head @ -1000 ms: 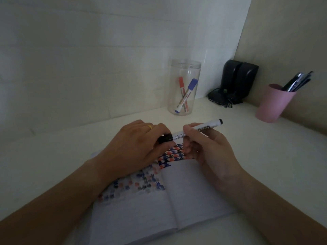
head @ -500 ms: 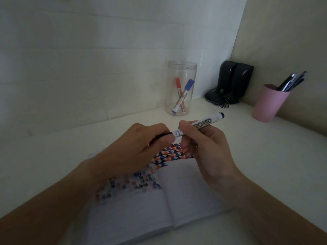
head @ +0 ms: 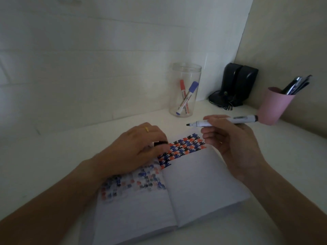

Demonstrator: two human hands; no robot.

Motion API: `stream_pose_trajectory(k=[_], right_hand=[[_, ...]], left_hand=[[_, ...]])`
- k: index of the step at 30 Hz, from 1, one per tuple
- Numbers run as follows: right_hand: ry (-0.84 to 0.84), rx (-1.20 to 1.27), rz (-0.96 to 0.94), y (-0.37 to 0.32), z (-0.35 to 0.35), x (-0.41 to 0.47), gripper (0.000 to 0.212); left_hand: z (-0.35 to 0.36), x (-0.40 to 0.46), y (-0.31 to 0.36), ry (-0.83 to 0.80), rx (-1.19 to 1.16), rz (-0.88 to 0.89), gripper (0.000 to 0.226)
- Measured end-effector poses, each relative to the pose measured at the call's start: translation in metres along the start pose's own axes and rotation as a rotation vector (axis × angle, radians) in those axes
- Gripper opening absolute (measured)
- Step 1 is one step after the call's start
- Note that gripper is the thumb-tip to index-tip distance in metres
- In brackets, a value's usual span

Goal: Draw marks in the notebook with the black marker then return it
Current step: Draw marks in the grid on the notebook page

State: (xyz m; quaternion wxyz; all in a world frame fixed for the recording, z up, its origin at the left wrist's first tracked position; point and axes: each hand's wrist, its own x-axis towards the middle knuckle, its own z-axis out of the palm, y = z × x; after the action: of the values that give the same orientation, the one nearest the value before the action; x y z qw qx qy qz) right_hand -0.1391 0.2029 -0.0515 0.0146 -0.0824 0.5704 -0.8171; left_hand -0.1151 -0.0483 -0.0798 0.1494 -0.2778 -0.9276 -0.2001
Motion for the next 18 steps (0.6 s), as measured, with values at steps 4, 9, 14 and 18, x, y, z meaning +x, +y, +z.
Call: stream_pose_trajectory(k=[4,9,14,18], right_hand=[[-0.045,-0.157,0.006,-0.012,0.007,-0.001,0.004],[-0.165,-0.283,0.164,0.009,0.023,-0.004,0.005],[-0.108,-0.41,0.105,0.034,0.012,-0.01,0.005],[-0.147,-0.535,-0.05,0.041,0.007,-0.015,0.008]], left_hand=[[0.006,0.002,-0.004,-0.13,-0.04,0.004,0.032],[0.005,0.002,-0.012,-0.139,-0.145,-0.029,0.026],[0.009,0.0,-0.02,-0.124,-0.188,-0.035,0.027],[0.012,0.003,-0.021,-0.105,-0.176,-0.026,0.029]])
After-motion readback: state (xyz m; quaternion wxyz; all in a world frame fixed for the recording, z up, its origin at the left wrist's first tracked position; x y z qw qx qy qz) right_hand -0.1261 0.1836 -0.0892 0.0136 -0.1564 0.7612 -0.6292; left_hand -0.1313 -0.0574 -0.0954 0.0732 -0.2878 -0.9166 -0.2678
